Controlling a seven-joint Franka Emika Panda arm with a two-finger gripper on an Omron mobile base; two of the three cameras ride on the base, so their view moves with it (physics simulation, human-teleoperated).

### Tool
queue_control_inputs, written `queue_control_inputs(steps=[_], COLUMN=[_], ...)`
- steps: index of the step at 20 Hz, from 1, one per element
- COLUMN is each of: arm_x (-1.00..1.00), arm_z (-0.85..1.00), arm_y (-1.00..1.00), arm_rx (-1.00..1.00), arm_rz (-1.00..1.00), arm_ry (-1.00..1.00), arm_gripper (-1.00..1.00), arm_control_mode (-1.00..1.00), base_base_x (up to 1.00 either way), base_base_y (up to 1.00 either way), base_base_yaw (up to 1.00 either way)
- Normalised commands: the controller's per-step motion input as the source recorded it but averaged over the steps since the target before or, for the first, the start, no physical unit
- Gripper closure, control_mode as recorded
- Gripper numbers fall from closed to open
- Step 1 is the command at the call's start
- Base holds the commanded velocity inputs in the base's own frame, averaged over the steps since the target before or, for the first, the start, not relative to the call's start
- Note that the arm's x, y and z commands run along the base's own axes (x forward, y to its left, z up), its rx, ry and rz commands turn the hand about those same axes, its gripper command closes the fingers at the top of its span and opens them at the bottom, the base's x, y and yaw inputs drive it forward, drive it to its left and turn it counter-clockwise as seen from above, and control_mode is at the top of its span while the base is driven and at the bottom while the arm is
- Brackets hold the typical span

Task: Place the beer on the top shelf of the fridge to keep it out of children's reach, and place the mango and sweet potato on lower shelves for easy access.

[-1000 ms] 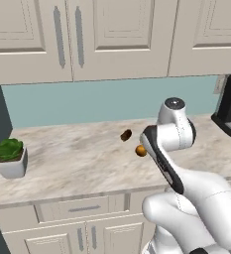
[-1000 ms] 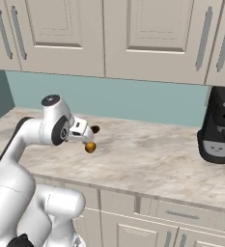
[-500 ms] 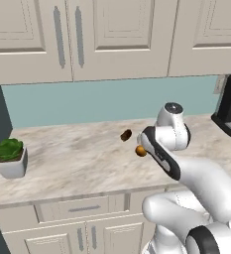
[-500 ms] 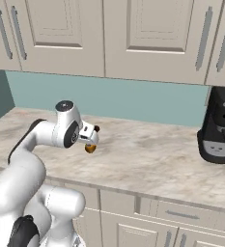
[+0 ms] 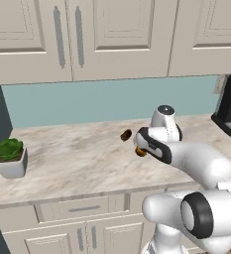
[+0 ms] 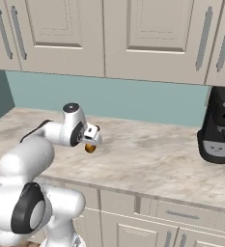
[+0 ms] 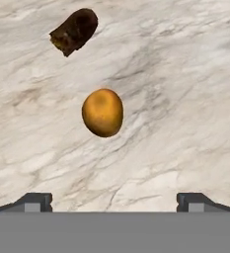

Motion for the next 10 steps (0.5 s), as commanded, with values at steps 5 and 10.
queue_control_inputs(steps=[5,10], arm_x=[0.35,0.35], arm_z=[-0.32,-0.32], arm_y=[0.00,0.05], arm_rx=[0.00,0.00], arm_rz=[0.00,0.00], arm_ry=[0.05,0.04], arm_gripper=[-1.00,-1.00], arm_control_mode=[-1.00,-1.00], base_base_x=[0.00,0.00], base_base_y=[0.00,0.00], base_base_yaw=[0.00,0.00])
